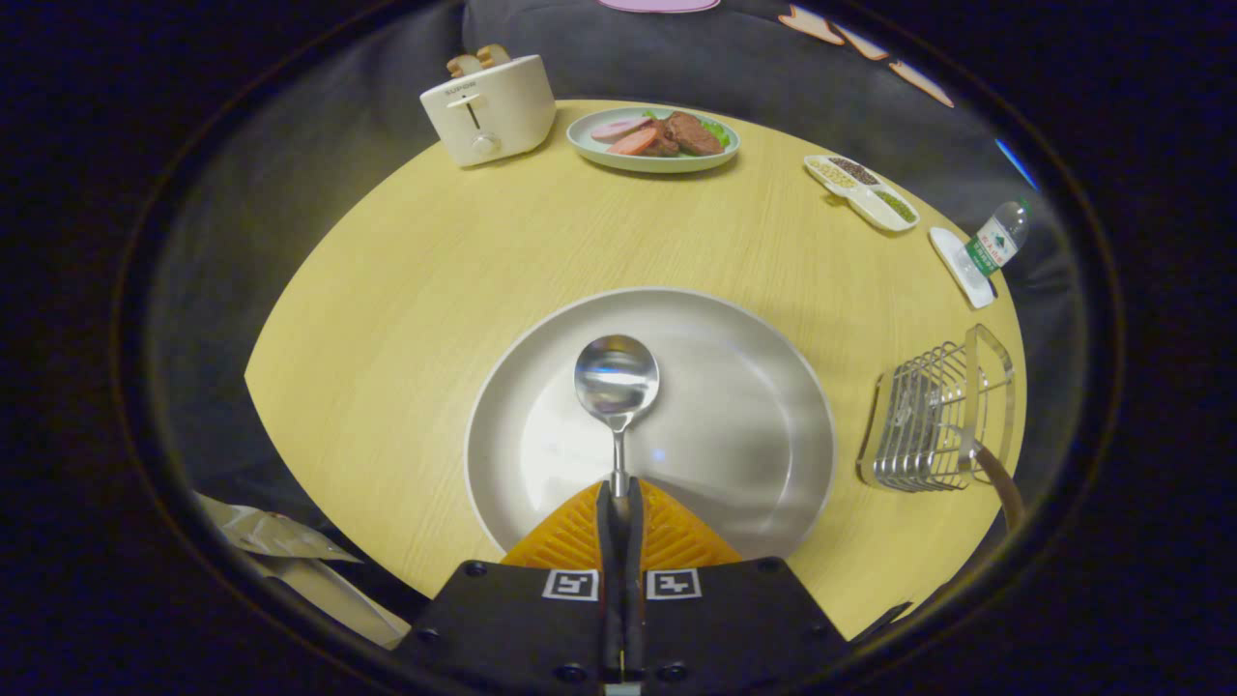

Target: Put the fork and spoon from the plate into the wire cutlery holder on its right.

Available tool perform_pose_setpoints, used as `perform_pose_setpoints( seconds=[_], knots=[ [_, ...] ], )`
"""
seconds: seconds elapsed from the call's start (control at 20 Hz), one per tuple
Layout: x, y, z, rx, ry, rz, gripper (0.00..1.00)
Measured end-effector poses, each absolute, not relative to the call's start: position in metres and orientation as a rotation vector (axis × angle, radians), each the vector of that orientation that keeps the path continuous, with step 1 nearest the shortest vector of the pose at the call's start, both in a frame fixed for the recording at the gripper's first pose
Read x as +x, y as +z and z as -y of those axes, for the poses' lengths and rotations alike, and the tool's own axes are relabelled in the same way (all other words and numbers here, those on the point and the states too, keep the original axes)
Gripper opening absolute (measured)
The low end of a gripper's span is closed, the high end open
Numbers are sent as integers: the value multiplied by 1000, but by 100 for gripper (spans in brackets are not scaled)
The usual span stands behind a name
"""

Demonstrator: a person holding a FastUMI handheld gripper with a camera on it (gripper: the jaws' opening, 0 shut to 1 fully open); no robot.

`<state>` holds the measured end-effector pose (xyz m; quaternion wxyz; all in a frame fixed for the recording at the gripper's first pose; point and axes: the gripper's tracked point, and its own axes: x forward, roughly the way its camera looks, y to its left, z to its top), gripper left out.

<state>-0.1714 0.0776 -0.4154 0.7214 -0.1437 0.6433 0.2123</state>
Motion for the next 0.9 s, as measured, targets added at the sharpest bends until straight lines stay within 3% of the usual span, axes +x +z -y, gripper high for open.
perform_pose_setpoints(
  seconds=[0.9],
  knots=[
    [-91,-329,10,-432,441,-1416,4]
  ],
)
